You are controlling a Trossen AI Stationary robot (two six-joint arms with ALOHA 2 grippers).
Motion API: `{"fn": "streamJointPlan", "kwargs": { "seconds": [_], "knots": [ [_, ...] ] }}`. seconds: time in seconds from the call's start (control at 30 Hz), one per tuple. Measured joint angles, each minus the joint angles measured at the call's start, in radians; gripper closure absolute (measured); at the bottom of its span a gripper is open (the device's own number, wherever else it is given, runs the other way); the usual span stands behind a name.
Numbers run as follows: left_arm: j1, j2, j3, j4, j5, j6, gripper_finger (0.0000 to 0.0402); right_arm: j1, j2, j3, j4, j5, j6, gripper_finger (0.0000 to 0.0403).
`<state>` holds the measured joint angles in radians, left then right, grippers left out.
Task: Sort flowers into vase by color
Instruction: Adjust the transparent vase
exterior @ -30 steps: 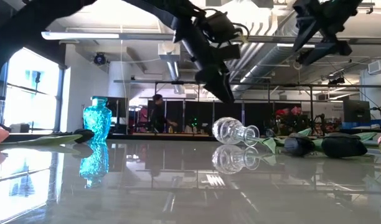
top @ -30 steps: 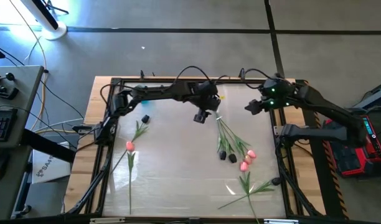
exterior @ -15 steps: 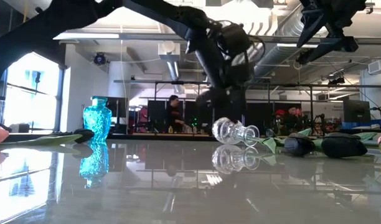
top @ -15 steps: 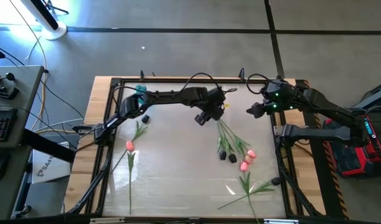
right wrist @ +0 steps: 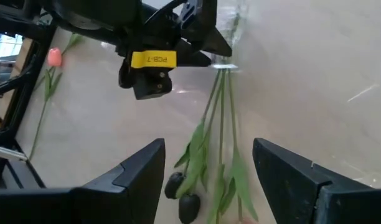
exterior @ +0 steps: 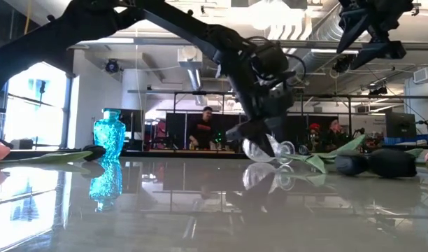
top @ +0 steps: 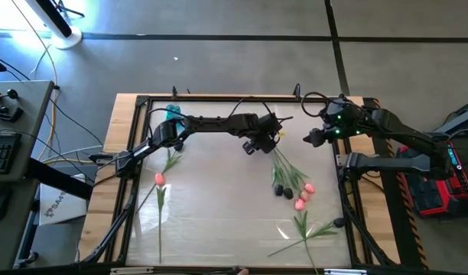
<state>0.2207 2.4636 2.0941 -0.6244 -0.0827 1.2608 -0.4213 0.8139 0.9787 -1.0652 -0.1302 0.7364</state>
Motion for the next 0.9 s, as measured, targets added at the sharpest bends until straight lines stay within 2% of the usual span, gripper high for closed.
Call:
{"fn": "streamJointPlan", "kwargs": {
  "seconds": [0.27, 0.37, 0.63, 0.7, 0.9],
  "knots": [
    [0.022, 0.029, 0.001, -0.022, -0.001, -0.047, 0.0193, 0.000, 0.000, 0.000, -0.009, -0.002, 0.015, 0.0171],
    [0.022, 0.028, 0.001, -0.044, -0.031, -0.063, 0.0198, 0.000, 0.000, 0.000, -0.008, -0.002, 0.015, 0.0171],
    [0.020, 0.028, 0.001, -0.020, -0.039, -0.151, 0.0258, -0.001, 0.005, 0.000, -0.008, 0.025, 0.015, 0.0171],
    [0.019, 0.028, 0.014, -0.020, -0.039, -0.193, 0.0260, -0.001, 0.005, 0.000, -0.007, 0.033, 0.021, 0.0171],
    [0.019, 0.032, 0.104, 0.017, 0.089, -0.383, 0.0252, -0.001, 0.001, 0.000, -0.004, 0.124, 0.086, 0.0171]
  ]
}}
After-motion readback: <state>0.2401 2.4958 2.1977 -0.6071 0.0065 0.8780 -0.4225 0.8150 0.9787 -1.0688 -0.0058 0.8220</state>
